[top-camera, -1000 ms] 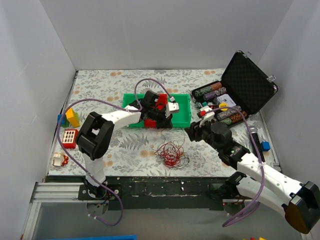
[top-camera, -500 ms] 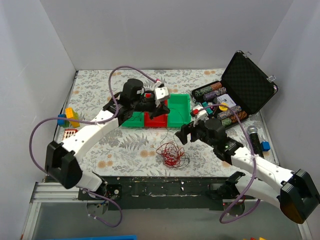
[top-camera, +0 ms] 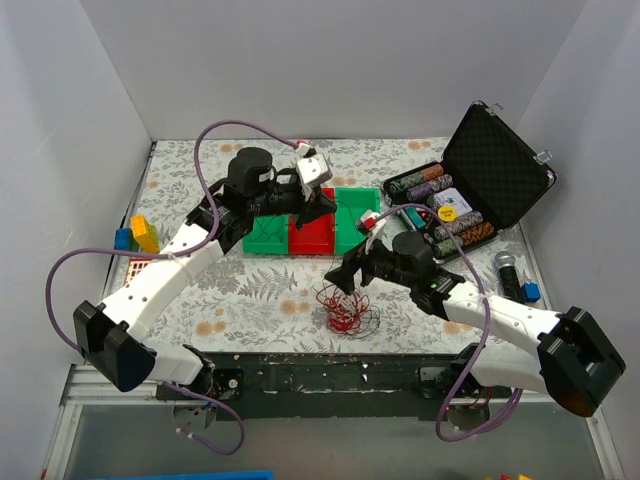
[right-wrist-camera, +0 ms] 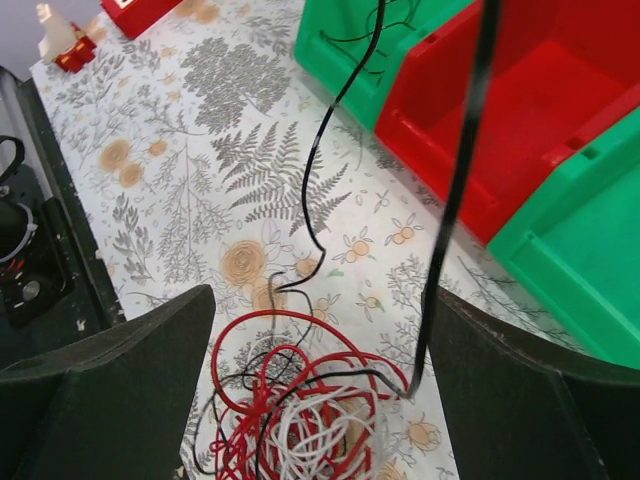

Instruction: Untangle the cables

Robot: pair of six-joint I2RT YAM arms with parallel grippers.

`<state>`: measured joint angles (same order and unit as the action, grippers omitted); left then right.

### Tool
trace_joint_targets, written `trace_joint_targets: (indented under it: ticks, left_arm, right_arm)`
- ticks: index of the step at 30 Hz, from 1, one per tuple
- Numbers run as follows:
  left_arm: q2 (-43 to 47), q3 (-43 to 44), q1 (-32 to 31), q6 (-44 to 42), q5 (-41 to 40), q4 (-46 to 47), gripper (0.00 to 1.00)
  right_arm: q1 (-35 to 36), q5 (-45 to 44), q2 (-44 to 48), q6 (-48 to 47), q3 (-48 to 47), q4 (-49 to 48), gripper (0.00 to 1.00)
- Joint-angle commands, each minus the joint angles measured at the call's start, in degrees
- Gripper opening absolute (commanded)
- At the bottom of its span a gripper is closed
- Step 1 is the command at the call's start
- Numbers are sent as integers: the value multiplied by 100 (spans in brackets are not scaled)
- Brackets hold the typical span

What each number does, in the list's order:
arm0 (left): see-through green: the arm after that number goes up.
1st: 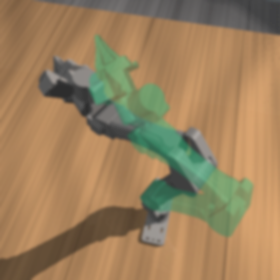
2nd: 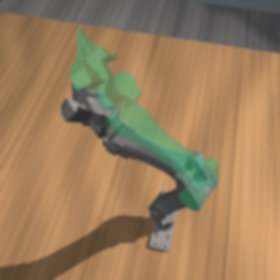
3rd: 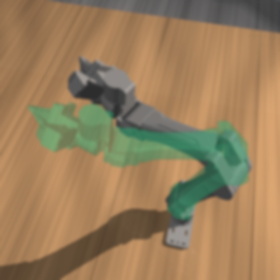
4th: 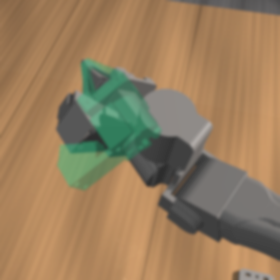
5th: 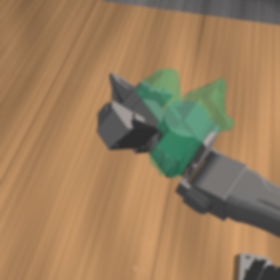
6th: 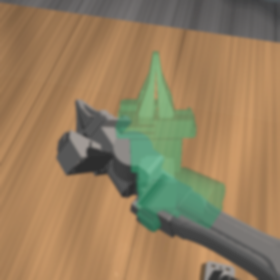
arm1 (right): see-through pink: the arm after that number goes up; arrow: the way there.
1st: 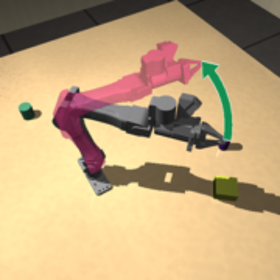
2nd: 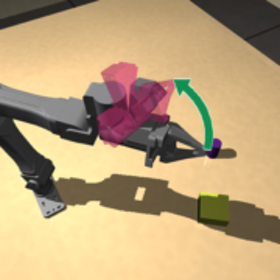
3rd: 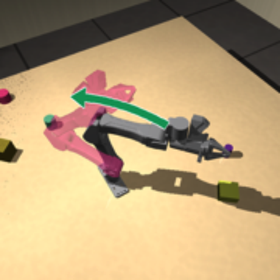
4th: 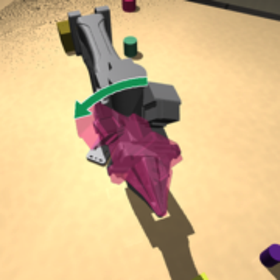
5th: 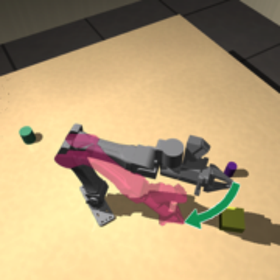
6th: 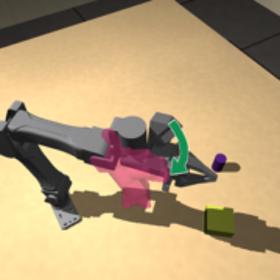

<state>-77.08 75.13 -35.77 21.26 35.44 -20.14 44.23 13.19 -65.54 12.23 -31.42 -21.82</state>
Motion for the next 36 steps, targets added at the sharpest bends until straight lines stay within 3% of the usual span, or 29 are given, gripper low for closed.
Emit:
trace_joint_targets:
  ticks: [1,13,21,26,31,36]
  left_arm:
    - [141,668,-35,343,-108,1,0]
    - [71,2144,-79,1380,24,555,0]
    - [-193,3085,-71,1979,516,581,0]
    - [-237,3525,-88,2084,613,617,0]
    - [-246,3834,-79,2260,841,617,0]
    - [-35,3500,-88,2260,1061,625,0]
  right_arm:
    - [182,298,-222,113,-215,-516,93]
    - [244,693,-784,34,-110,-788,94]
    - [244,1063,-1515,69,-49,-912,82]
    - [244,677,-787,-150,109,-430,77]
    - [244,369,539,-510,-4,739,76]
    - [244,-44,1464,-581,-294,1172,87]
